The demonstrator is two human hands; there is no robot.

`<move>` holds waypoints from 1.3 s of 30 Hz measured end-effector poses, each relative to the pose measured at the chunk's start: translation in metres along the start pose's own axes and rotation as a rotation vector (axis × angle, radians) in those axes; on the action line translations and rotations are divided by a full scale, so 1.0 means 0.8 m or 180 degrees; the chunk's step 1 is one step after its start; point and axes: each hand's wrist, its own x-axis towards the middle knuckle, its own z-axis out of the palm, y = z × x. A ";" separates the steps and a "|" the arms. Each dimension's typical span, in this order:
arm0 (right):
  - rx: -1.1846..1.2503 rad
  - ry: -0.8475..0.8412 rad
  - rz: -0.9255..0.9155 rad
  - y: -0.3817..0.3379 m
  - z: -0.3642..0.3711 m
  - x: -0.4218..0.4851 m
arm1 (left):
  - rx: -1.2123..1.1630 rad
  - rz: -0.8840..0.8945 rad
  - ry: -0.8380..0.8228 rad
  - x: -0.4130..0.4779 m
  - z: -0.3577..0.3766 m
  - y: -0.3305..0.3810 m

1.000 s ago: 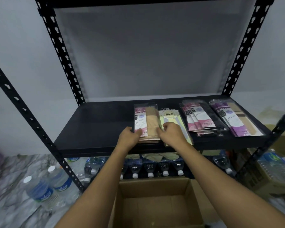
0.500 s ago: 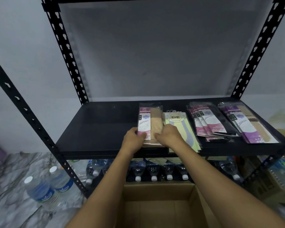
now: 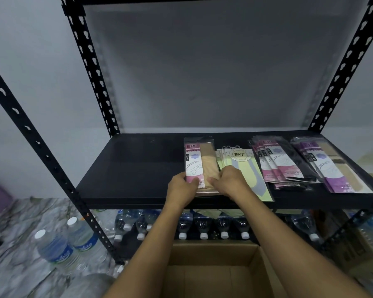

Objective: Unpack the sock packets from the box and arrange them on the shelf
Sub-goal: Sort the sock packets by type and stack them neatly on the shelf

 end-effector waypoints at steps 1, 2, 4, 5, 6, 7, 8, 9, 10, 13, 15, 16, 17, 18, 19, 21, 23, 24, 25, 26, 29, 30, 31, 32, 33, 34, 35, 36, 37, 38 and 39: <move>0.0007 0.0014 0.0002 0.000 -0.001 0.000 | -0.0016 -0.0005 0.0015 0.000 0.000 -0.001; 0.0004 0.0019 0.0003 0.001 -0.001 0.000 | -0.0034 -0.0018 0.0022 0.000 -0.001 -0.001; -0.0014 -0.0008 0.0016 0.003 0.000 0.001 | -0.0037 -0.0028 0.0030 0.000 -0.001 -0.002; -0.0003 -0.0035 0.0033 0.004 0.000 0.003 | -0.0049 -0.0025 0.0023 -0.001 -0.001 -0.003; 0.0029 -0.0061 0.0048 0.005 0.001 0.006 | -0.0069 -0.0024 0.0011 -0.001 -0.001 -0.004; 0.0042 -0.0079 0.0051 0.006 0.002 0.008 | -0.0096 -0.0021 -0.0006 -0.001 -0.001 -0.004; 0.0040 -0.0089 0.0048 0.007 0.003 0.009 | -0.0119 -0.0025 -0.0027 -0.001 0.000 -0.004; 0.0039 -0.0084 0.0040 0.007 0.004 0.009 | -0.0145 -0.0024 -0.0041 0.000 0.000 -0.005; 0.0042 -0.0066 0.0023 0.007 0.005 0.009 | -0.0175 -0.0025 -0.0044 0.000 0.000 -0.005; 0.0019 -0.0033 -0.0037 0.006 0.012 0.007 | -0.0233 -0.0037 -0.0011 0.001 -0.002 -0.006; 0.0041 -0.0020 -0.0053 0.002 0.019 0.007 | -0.0228 -0.0075 0.0021 0.002 -0.007 -0.009; 0.0058 -0.0003 -0.0074 -0.001 0.024 0.007 | -0.0217 -0.0092 0.0043 0.004 -0.011 -0.011; 0.0074 0.0018 -0.0104 -0.005 0.030 0.007 | -0.0202 -0.0109 0.0063 0.005 -0.017 -0.013; 0.0090 0.0030 -0.0143 -0.010 0.036 0.006 | -0.0184 -0.0130 0.0083 0.007 -0.025 -0.016; 0.0105 0.0035 -0.0186 -0.017 0.043 0.005 | -0.0166 -0.0144 0.0106 0.009 -0.034 -0.019; 0.0192 0.0012 -0.0291 -0.032 0.059 0.005 | -0.0139 -0.0149 0.0162 0.013 -0.056 -0.028; 0.0356 -0.0016 -0.0405 -0.049 0.079 0.007 | -0.0134 -0.0157 0.0236 0.017 -0.080 -0.035; 0.0417 -0.0020 -0.0464 -0.057 0.090 0.009 | -0.0133 -0.0167 0.0270 0.020 -0.092 -0.039; 0.0448 -0.0004 -0.0517 -0.065 0.100 0.011 | -0.0119 -0.0179 0.0304 0.023 -0.103 -0.043; 0.0462 0.0022 -0.0558 -0.073 0.110 0.014 | -0.0090 -0.0199 0.0324 0.026 -0.114 -0.046; 0.0461 0.0030 -0.0653 -0.096 0.132 0.021 | -0.0075 -0.0239 0.0346 0.033 -0.141 -0.054; 0.0460 0.0019 -0.0677 -0.104 0.137 0.024 | -0.0079 -0.0228 0.0359 0.035 -0.149 -0.057; 0.0468 0.0016 -0.0693 -0.110 0.142 0.026 | -0.0077 -0.0210 0.0375 0.038 -0.156 -0.060; 0.0469 0.0017 -0.0709 -0.117 0.147 0.029 | -0.0077 -0.0190 0.0389 0.041 -0.162 -0.063; 0.0468 0.0019 -0.0729 -0.122 0.151 0.030 | -0.0093 -0.0172 0.0397 0.044 -0.168 -0.065; 0.0484 0.0032 -0.0754 -0.127 0.156 0.032 | -0.0121 -0.0164 0.0402 0.046 -0.173 -0.067; 0.0515 0.0047 -0.0771 -0.131 0.161 0.033 | -0.0145 -0.0165 0.0398 0.049 -0.178 -0.068; 0.0553 0.0064 -0.0781 -0.134 0.166 0.034 | -0.0154 -0.0175 0.0391 0.052 -0.182 -0.070; 0.0586 0.0079 -0.0783 -0.136 0.171 0.035 | -0.0154 -0.0184 0.0382 0.054 -0.186 -0.072; 0.0615 0.0102 -0.0796 -0.139 0.174 0.037 | -0.0157 -0.0190 0.0383 0.058 -0.189 -0.074; 0.0639 0.0125 -0.0807 -0.141 0.176 0.038 | -0.0158 -0.0199 0.0393 0.061 -0.191 -0.075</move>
